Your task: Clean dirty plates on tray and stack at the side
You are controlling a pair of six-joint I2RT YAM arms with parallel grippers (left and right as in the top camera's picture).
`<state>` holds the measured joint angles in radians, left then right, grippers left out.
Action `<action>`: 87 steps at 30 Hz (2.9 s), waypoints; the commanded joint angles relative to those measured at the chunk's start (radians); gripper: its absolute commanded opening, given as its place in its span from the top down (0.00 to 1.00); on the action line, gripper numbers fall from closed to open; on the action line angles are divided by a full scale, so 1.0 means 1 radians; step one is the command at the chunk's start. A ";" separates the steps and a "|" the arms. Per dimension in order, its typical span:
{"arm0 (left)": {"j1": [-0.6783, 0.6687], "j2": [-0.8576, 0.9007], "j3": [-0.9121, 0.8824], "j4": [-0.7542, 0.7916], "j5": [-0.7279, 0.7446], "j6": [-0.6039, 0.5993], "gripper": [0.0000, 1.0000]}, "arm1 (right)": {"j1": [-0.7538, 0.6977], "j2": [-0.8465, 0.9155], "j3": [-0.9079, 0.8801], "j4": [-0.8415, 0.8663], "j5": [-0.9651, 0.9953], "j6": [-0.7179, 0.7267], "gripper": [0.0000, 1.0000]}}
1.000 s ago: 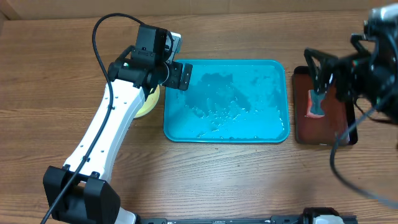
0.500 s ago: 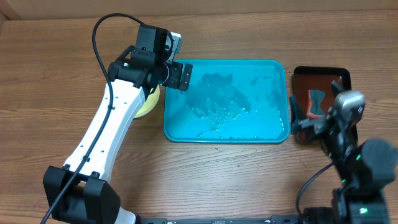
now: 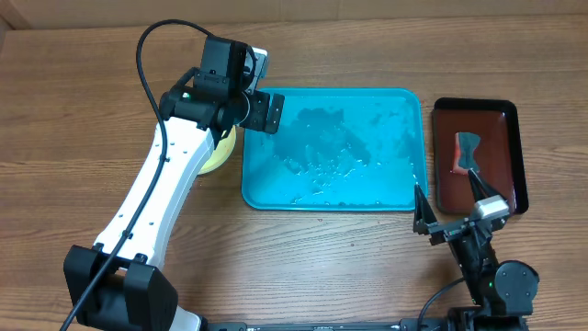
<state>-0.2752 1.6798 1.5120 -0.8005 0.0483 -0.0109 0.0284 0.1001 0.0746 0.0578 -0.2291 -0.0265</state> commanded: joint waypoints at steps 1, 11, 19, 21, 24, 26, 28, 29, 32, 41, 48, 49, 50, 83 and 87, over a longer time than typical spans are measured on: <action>-0.006 -0.011 0.015 0.000 -0.007 0.011 0.01 | 0.008 -0.046 -0.044 0.017 0.040 0.008 0.00; -0.006 -0.011 0.015 0.000 -0.007 0.011 0.00 | 0.011 -0.098 -0.066 -0.061 0.137 0.008 0.00; -0.006 -0.011 0.015 0.000 -0.007 0.011 0.00 | 0.018 -0.097 -0.066 -0.132 0.124 0.050 0.00; -0.006 -0.011 0.015 0.000 -0.007 0.011 0.00 | 0.018 -0.097 -0.066 -0.132 0.124 0.050 0.00; -0.006 -0.011 0.015 0.000 -0.007 0.011 0.00 | 0.018 -0.097 -0.066 -0.132 0.124 0.050 0.00; -0.006 -0.011 0.015 0.000 -0.007 0.011 0.01 | 0.018 -0.097 -0.066 -0.132 0.124 0.050 0.00; -0.006 -0.011 0.015 0.000 -0.007 0.012 0.00 | 0.018 -0.097 -0.066 -0.132 0.124 0.050 0.00; -0.006 -0.011 0.015 0.000 -0.007 0.011 0.00 | 0.018 -0.097 -0.066 -0.132 0.124 0.050 0.00; -0.006 -0.011 0.015 0.000 -0.007 0.011 0.01 | 0.018 -0.097 -0.066 -0.132 0.124 0.050 0.00; -0.006 -0.011 0.015 0.000 -0.025 0.015 0.00 | 0.018 -0.097 -0.066 -0.132 0.124 0.050 0.00; -0.005 -0.026 0.015 0.004 -0.055 0.016 0.00 | 0.018 -0.097 -0.066 -0.132 0.124 0.050 0.00; -0.005 -0.034 0.015 0.009 -0.076 0.016 0.00 | 0.018 -0.097 -0.066 -0.132 0.124 0.050 0.00; -0.005 -0.050 0.014 0.023 -0.097 0.016 0.01 | 0.018 -0.097 -0.066 -0.132 0.124 0.050 0.00; 0.232 -1.491 -1.428 0.973 -0.034 0.045 0.00 | 0.018 -0.097 -0.066 -0.132 0.124 0.050 0.00; 0.231 -1.574 -1.498 0.974 -0.033 0.061 0.00 | 0.018 -0.097 -0.066 -0.132 0.124 0.050 0.00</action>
<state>-0.0502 0.1596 0.0544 0.1654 0.0078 0.0193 0.0410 0.0116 0.0185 -0.0792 -0.1150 0.0223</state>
